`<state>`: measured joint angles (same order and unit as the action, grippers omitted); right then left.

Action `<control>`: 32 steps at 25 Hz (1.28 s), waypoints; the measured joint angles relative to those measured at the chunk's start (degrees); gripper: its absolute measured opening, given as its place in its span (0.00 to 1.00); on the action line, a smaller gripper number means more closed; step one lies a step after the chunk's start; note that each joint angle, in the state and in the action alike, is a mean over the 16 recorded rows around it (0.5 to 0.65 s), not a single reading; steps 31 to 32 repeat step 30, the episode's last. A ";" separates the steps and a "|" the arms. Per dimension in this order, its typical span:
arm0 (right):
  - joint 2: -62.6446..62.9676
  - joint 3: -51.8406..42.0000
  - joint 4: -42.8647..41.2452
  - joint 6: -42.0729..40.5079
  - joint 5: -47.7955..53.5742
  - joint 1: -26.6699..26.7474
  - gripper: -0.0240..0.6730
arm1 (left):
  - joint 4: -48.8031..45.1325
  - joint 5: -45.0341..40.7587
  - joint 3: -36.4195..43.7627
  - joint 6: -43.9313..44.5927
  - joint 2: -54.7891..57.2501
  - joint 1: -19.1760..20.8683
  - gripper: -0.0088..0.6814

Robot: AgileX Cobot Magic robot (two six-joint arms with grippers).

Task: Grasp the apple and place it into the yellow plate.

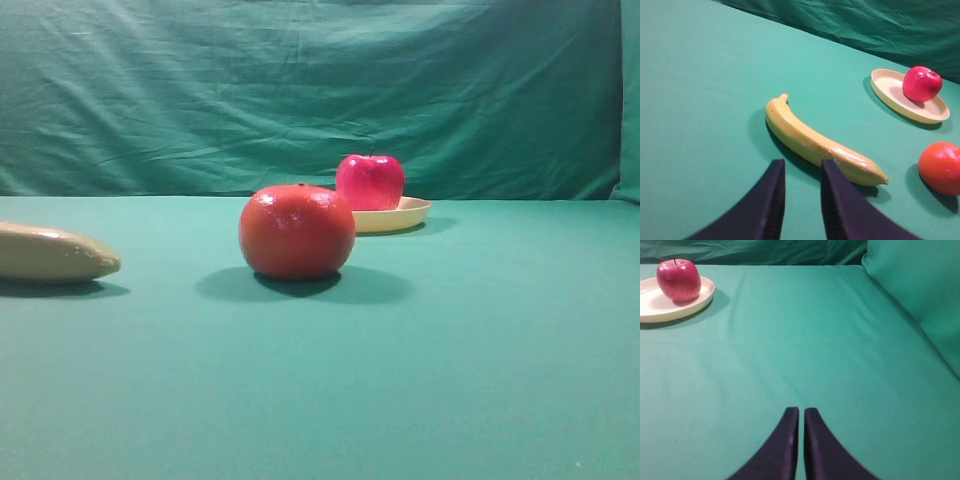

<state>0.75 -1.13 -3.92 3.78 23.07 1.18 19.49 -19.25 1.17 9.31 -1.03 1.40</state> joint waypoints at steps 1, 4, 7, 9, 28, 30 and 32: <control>0.00 0.00 0.00 -0.10 -0.01 0.00 0.03 | 0.00 0.00 0.00 0.00 0.00 0.00 0.24; 0.00 0.00 0.00 -0.28 -0.02 0.00 0.03 | 0.00 0.00 0.00 0.00 0.00 0.00 0.24; 0.00 0.00 0.00 -0.35 -0.03 0.00 0.03 | 0.00 0.00 0.00 0.00 0.00 0.00 0.24; 0.00 0.00 0.00 -0.38 -0.04 0.00 0.03 | 0.00 0.00 0.00 0.00 0.00 0.00 0.24; 0.00 0.00 0.00 -0.48 -0.11 0.00 0.03 | 0.00 0.00 0.00 0.00 0.00 0.00 0.24; 0.00 0.00 0.00 -0.48 -0.11 0.00 0.03 | 0.00 0.00 0.00 0.00 0.00 0.00 0.24; 0.00 0.00 0.00 -0.48 -0.11 0.00 0.03 | 0.00 0.00 0.00 0.00 0.00 0.00 0.24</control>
